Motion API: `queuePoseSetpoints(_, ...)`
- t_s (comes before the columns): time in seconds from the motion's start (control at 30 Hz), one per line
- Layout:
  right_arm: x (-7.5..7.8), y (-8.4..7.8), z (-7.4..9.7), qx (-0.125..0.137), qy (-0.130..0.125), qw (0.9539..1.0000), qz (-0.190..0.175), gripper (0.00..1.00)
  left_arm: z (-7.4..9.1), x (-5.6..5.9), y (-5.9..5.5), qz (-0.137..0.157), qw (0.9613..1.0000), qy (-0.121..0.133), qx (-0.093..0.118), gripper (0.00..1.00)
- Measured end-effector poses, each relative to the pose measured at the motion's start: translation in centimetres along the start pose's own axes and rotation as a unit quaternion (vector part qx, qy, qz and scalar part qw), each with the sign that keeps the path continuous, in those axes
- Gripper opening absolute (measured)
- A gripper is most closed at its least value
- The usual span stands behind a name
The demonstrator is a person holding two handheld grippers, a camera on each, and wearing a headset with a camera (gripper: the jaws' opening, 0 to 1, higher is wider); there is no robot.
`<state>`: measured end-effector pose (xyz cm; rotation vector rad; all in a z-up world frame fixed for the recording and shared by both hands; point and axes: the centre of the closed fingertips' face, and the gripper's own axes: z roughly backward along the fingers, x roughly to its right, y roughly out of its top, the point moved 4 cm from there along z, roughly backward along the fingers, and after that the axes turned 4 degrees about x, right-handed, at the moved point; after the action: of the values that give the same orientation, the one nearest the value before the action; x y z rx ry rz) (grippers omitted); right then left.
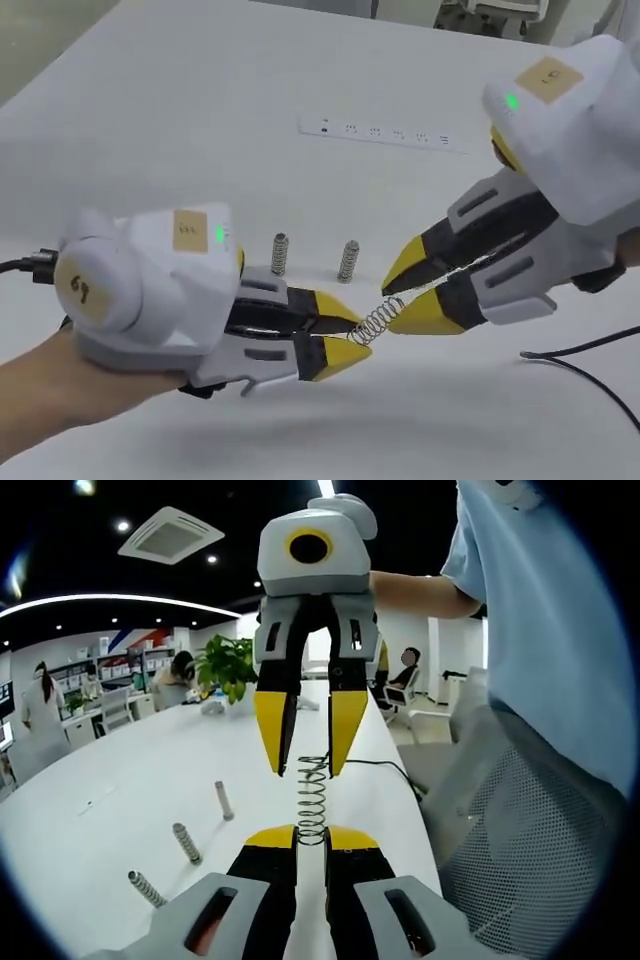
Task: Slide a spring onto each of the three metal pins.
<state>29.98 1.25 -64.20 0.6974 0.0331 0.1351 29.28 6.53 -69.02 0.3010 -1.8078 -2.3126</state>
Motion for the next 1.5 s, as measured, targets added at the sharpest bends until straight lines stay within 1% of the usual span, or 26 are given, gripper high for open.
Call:
queuePoseSetpoints(0.07,0.0,-0.1,0.0,-0.004,0.001,1.0,0.003,0.17,0.0,0.0,0.0,0.0,1.0,0.0,0.001,0.02)
queuePoseSetpoints(0.13,-0.3,0.0,-0.1,-0.001,0.009,1.0,0.001,0.21,-0.1,0.0,0.0,0.002,1.0,0.001,0.002,0.02)
queuePoseSetpoints(0.17,-0.3,0.0,-0.1,-0.001,0.009,1.0,0.001,0.19,-0.1,0.0,0.0,0.002,1.0,0.002,0.002,0.02)
queuePoseSetpoints(0.23,-0.3,-0.1,-0.3,-0.011,0.003,0.9997,0.02,0.16,-0.1,0.0,0.1,0.003,1.0,0.002,0.004,0.02)
queuePoseSetpoints(0.3,-0.5,0.0,-0.5,-0.005,0.01,0.9999,0.006,0.16,-0.2,0.1,0.1,0.003,1.0,0.002,0.005,0.02)
queuePoseSetpoints(0.43,-0.5,-0.2,-0.9,-0.009,0.011,0.9998,0.012,0.15,-0.1,0.1,0.4,0.003,0.9999,0.003,0.009,0.02)
queuePoseSetpoints(0.53,-0.6,-0.2,-1.0,-0.009,0.016,0.9998,0.01,0.11,-0.1,0.2,0.6,0.002,0.9999,0.002,0.011,0.02)
queuePoseSetpoints(0.77,-0.6,-0.1,-1.4,-0.01,0.019,0.9997,0.014,0.12,-0.1,0.2,1.0,-0.001,0.9999,0.003,0.016,0.02)
queuePoseSetpoints(0.9,-0.6,-0.3,-1.4,-0.014,0.019,0.9996,0.018,0.09,-0.3,0.4,1.0,-0.002,0.9999,0.0,0.014,0.02)
queuePoseSetpoints(1.17,-0.7,-0.4,-1.4,-0.017,0.021,0.9995,0.015,0.08,-0.5,0.6,0.9,-0.001,0.9999,-0.003,0.013,0.02)
queuePoseSetpoints(1.27,-0.8,-0.5,-1.3,-0.016,0.02,0.9996,0.008,0.08,-0.5,0.6,0.9,-0.001,0.9999,-0.003,0.014,0.02)
queuePoseSetpoints(1.5,-0.9,-0.7,-1.3,-0.02,0.02,0.9996,0.006,0.08,-0.7,0.7,0.8,0.001,0.9999,-0.001,0.013,0.02)
